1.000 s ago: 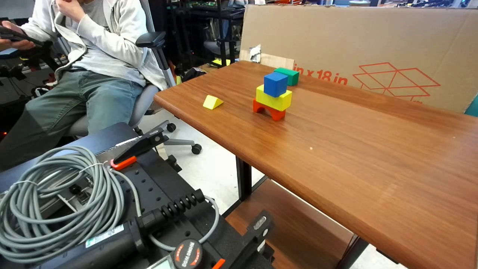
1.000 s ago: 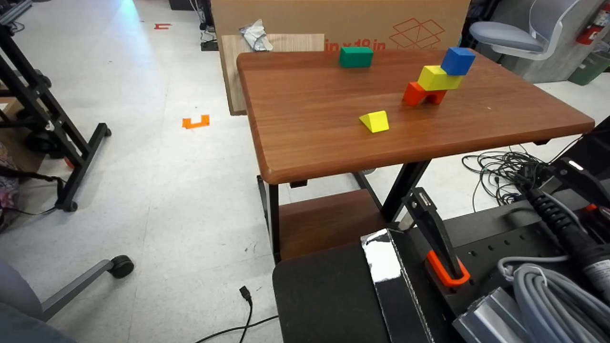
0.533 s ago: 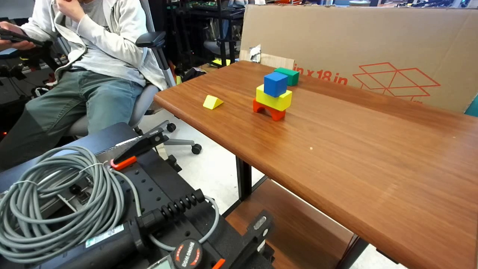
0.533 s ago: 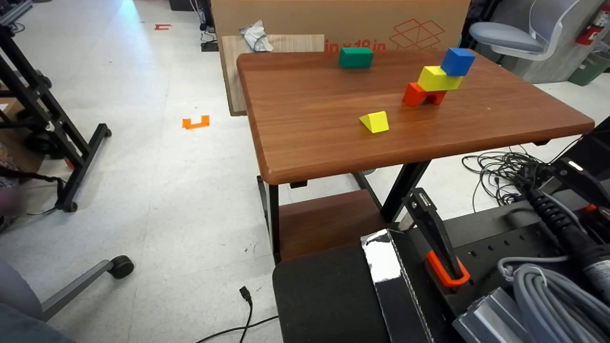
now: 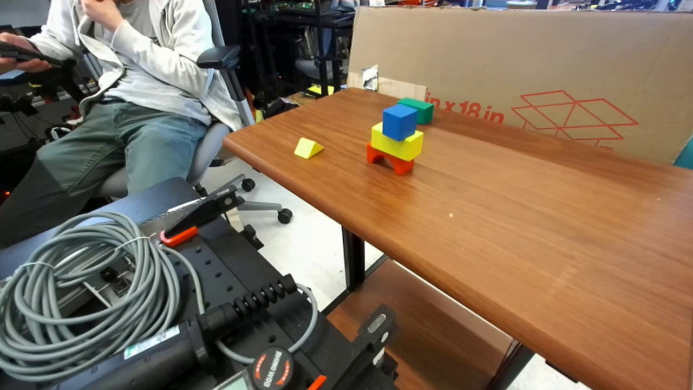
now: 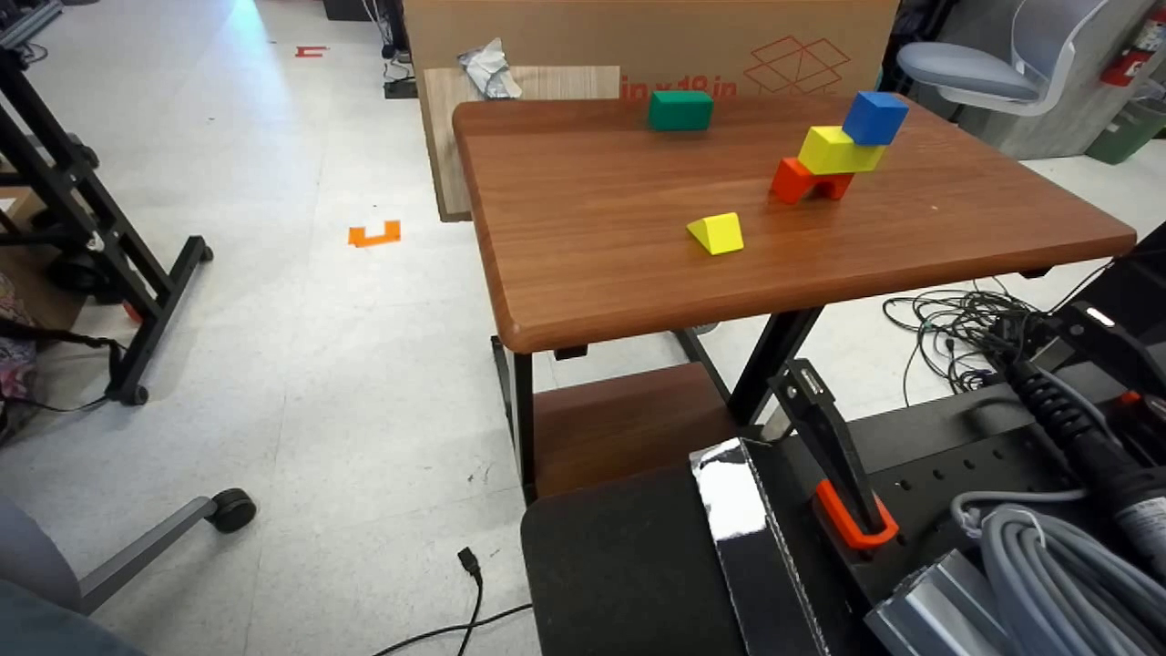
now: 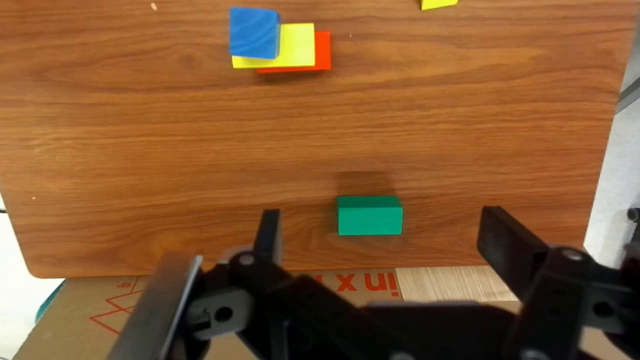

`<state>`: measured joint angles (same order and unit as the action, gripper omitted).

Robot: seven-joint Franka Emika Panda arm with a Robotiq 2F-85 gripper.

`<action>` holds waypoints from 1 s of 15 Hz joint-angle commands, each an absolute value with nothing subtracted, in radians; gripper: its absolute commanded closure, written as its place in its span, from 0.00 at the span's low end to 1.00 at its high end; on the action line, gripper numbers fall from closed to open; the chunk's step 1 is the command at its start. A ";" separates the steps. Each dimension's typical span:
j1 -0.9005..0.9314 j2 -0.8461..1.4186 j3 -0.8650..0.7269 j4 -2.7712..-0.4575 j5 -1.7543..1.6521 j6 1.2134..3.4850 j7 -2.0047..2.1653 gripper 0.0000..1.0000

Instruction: Put the green block on top of the stack of blocks

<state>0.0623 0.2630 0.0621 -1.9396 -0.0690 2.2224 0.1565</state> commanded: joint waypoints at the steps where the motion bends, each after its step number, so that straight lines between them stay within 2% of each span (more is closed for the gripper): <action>1: 0.082 0.366 0.046 -1.822 -0.081 2.205 0.181 0.00; 15: 0.121 0.592 0.045 -1.649 -0.067 2.200 0.174 0.00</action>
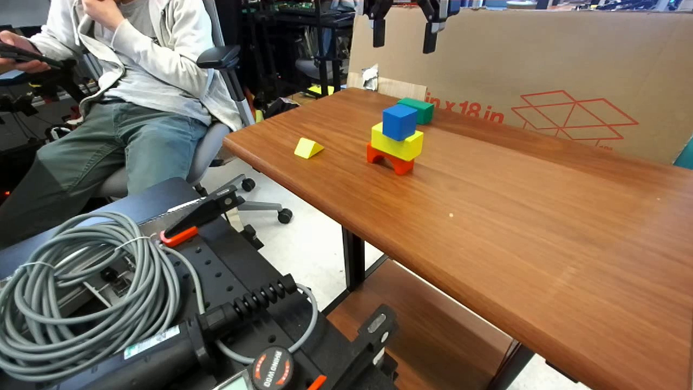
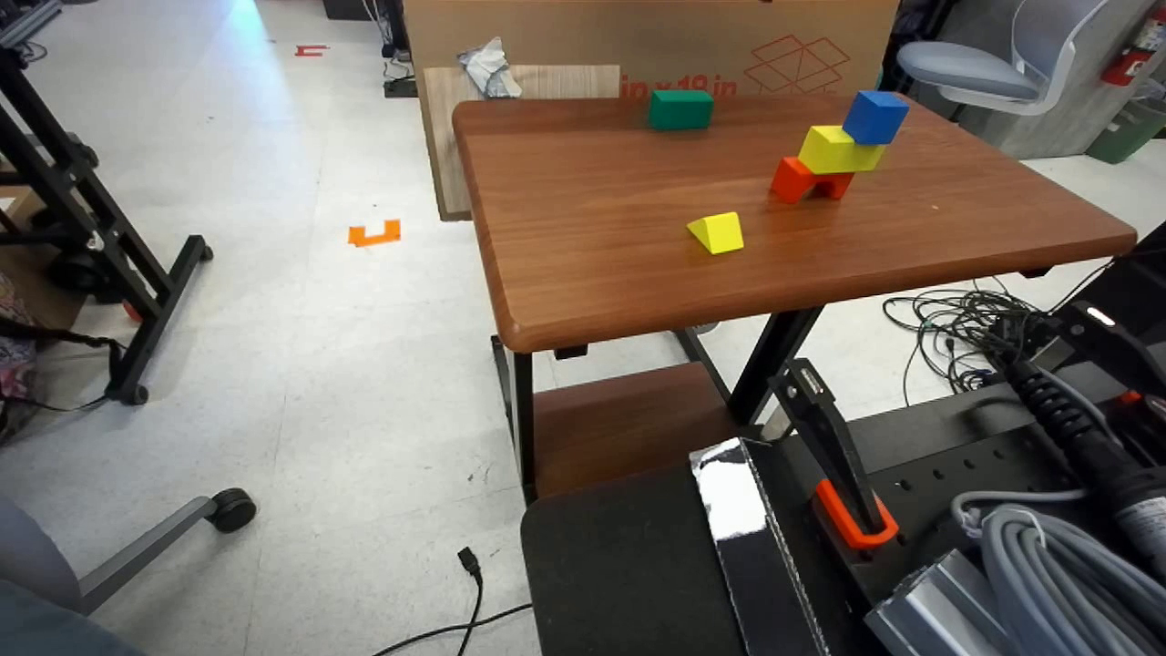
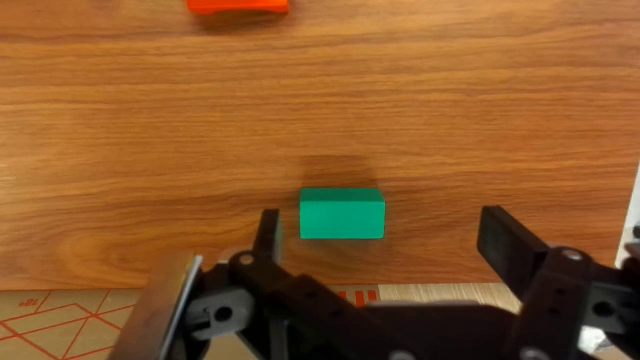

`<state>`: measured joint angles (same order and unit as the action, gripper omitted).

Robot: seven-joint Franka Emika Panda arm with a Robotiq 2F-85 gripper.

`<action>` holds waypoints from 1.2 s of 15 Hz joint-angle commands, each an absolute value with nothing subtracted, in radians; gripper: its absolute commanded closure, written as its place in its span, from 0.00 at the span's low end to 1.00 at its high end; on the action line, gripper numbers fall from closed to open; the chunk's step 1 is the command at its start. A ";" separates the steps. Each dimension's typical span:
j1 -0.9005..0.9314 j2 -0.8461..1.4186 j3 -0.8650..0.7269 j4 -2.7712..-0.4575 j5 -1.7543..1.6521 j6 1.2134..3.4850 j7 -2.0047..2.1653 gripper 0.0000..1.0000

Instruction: Put the green block on top of the stack of blocks

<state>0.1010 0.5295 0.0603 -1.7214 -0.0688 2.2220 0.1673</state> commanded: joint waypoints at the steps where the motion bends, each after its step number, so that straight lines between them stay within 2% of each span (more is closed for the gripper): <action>1: 0.124 0.608 0.042 -1.638 -0.069 2.199 0.177 0.00; 18: 0.139 0.764 0.016 -1.513 -0.079 2.181 0.165 0.00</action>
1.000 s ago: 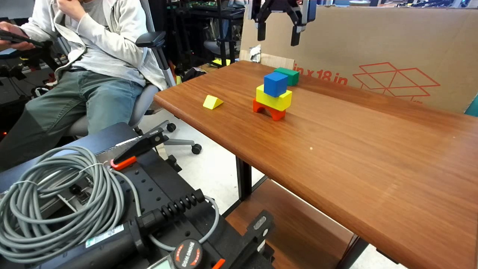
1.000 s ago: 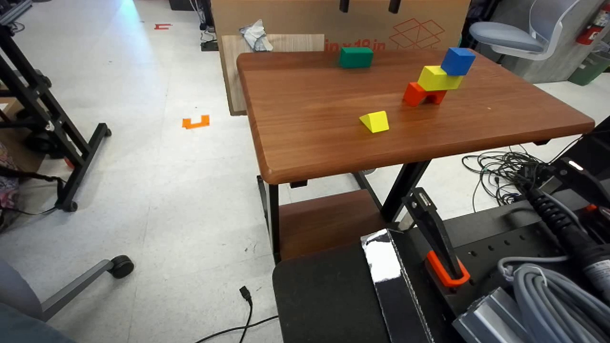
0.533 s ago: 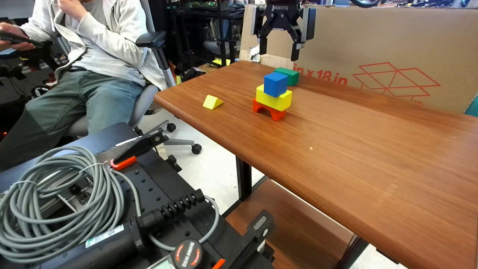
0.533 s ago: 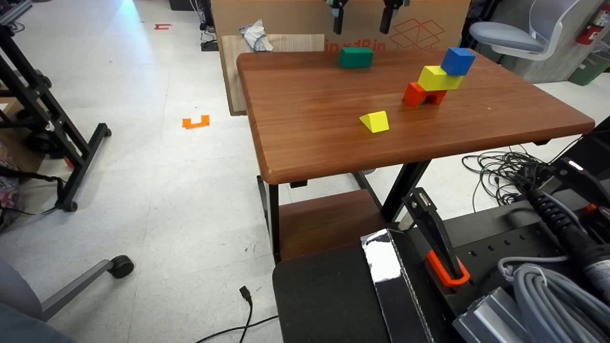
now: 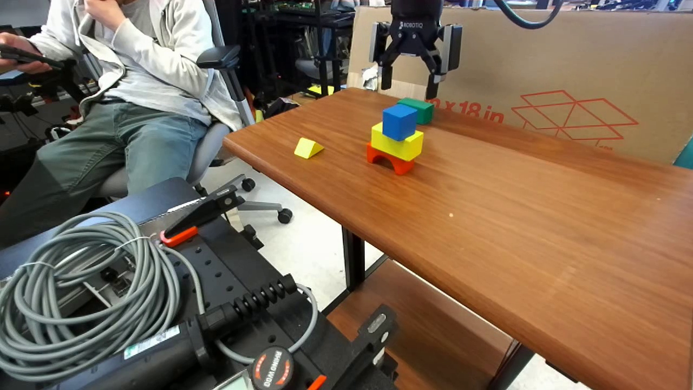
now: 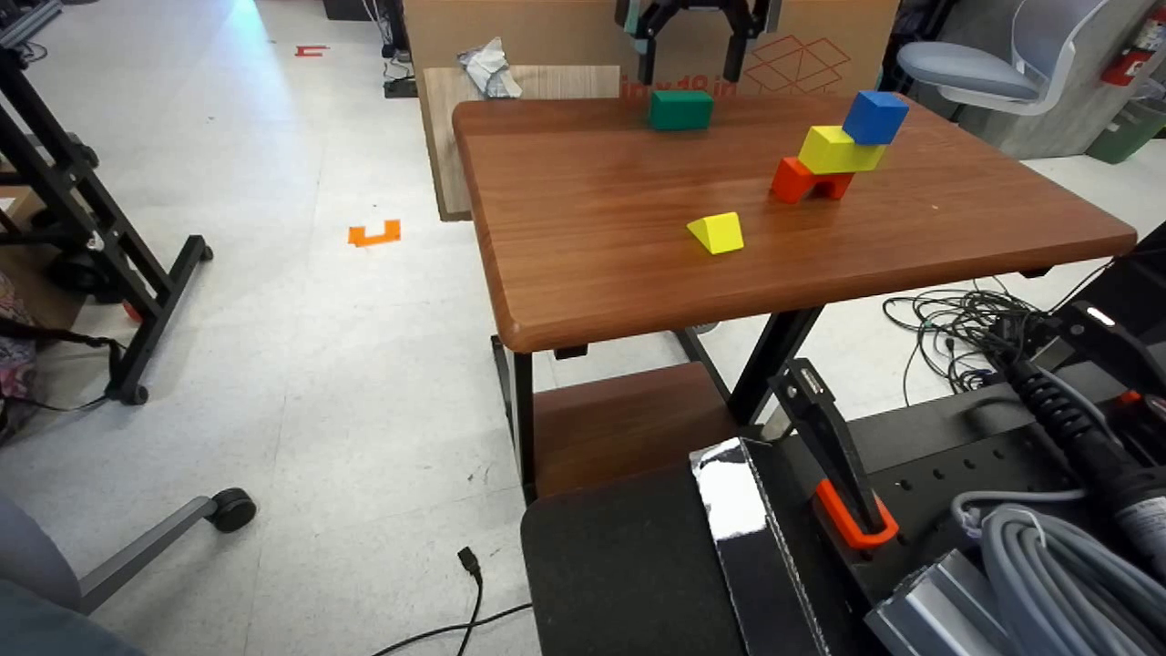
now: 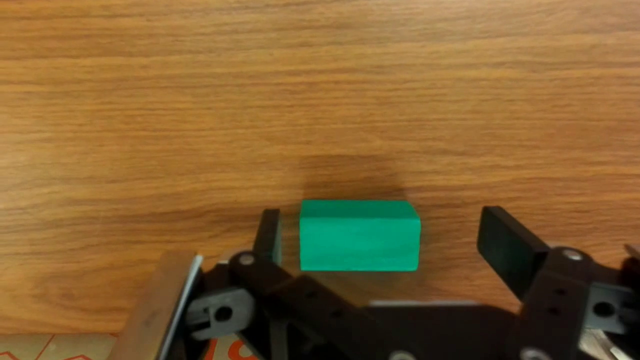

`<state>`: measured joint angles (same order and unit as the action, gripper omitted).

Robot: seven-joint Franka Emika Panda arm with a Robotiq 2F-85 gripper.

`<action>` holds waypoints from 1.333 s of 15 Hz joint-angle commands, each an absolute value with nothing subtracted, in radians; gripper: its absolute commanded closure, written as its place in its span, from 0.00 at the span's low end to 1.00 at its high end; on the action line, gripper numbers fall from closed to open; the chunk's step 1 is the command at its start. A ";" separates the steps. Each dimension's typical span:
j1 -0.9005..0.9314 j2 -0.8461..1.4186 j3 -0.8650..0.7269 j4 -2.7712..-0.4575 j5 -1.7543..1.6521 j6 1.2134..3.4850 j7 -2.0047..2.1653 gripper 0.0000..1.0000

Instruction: Put the green block on top of the stack of blocks

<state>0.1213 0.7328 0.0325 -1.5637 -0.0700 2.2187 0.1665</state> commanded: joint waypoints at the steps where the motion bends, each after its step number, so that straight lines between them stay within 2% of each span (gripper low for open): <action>1: 0.138 0.771 0.016 -1.508 -0.077 2.178 0.166 0.00; 20: 0.162 0.891 0.002 -1.364 -0.092 2.118 0.176 0.00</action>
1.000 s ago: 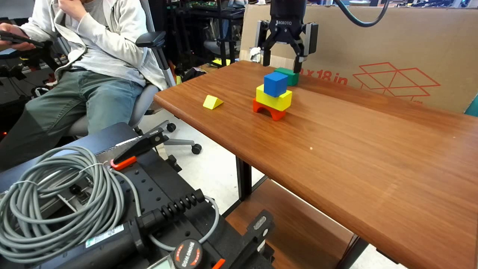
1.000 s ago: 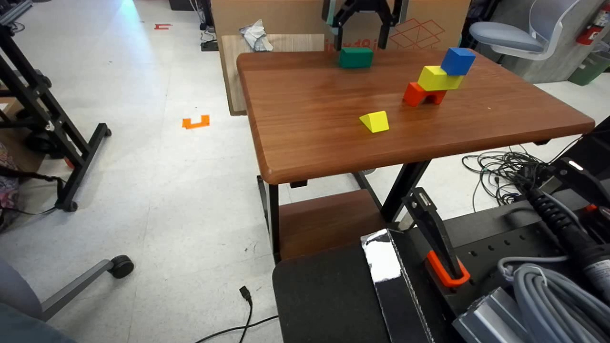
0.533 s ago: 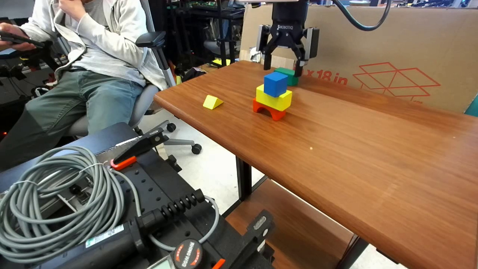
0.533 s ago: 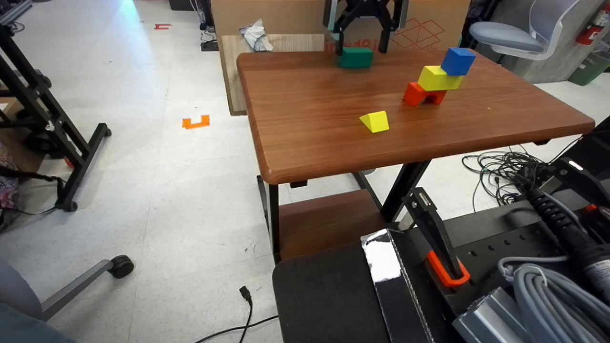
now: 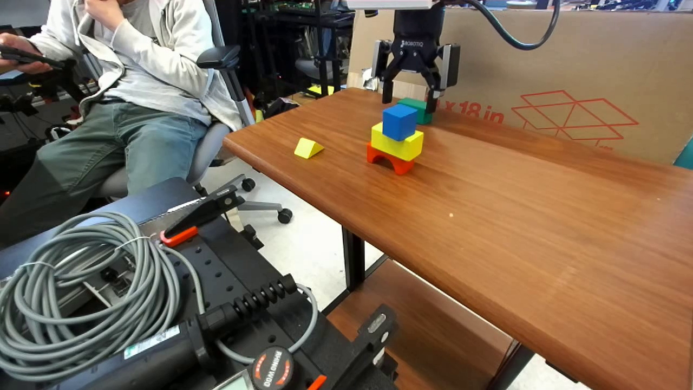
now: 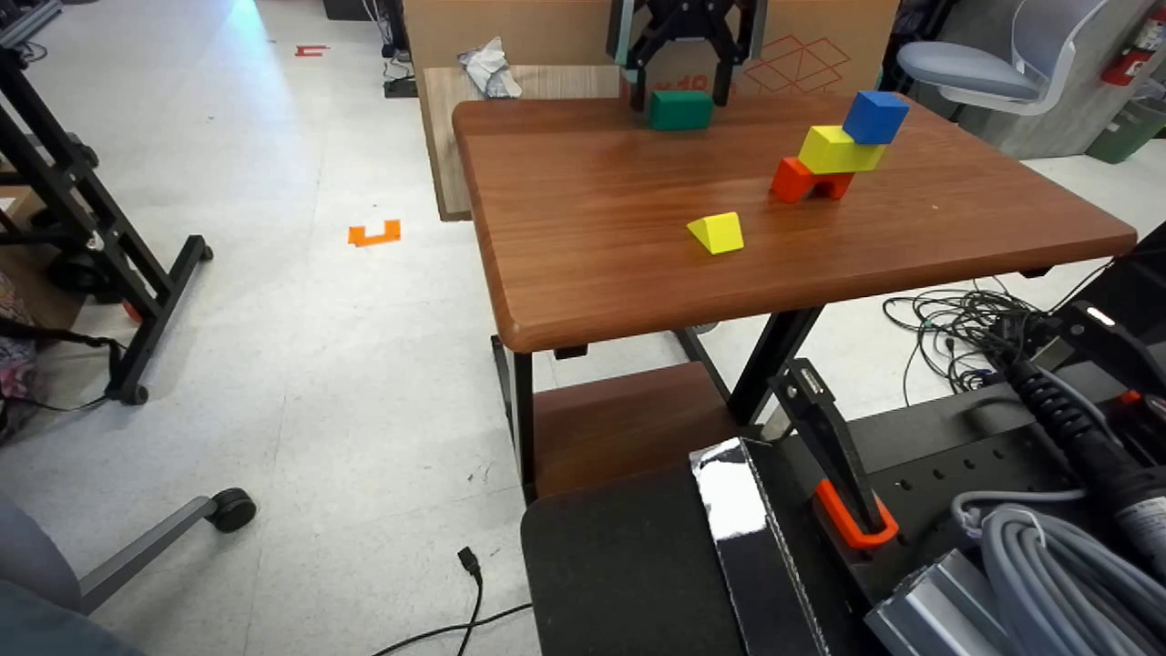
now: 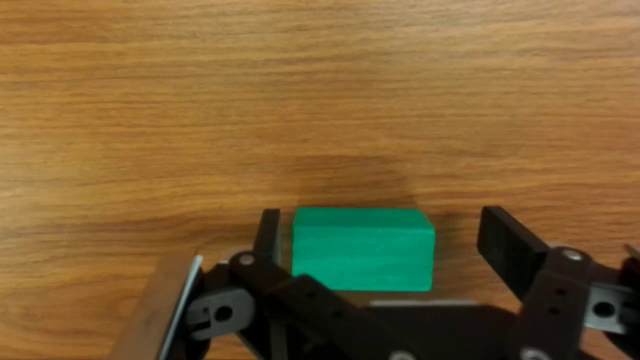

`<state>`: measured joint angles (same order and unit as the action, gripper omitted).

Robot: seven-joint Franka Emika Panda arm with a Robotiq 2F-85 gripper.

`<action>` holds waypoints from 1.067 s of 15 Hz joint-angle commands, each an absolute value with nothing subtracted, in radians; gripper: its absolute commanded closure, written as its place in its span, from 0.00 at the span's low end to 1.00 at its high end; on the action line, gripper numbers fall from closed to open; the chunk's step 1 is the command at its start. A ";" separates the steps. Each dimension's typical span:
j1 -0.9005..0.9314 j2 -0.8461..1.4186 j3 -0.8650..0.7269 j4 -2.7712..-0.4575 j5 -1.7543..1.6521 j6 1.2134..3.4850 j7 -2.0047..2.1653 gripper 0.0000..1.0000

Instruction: Put the green block on top of the stack of blocks

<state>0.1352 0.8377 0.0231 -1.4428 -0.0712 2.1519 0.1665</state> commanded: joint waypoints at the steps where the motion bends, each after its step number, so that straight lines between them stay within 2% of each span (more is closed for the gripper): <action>1: 0.165 0.901 0.000 -1.353 -0.092 2.115 0.177 0.00; 3: 0.173 0.921 -0.005 -1.329 -0.096 2.112 0.174 0.00; 4: 0.177 0.929 -0.008 -1.319 -0.099 2.111 0.175 0.25; 5: 0.177 0.932 -0.009 -1.312 -0.100 2.108 0.169 0.26; 6: 0.172 0.928 -0.005 -1.313 -0.094 2.107 0.160 0.32; 9: 0.162 0.890 0.001 -1.336 -0.088 2.109 0.136 0.58; 16: 0.094 0.646 0.013 -1.583 -0.068 2.179 0.038 0.58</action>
<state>0.1320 0.8149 0.0009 -1.4003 -0.0762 2.1406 0.0886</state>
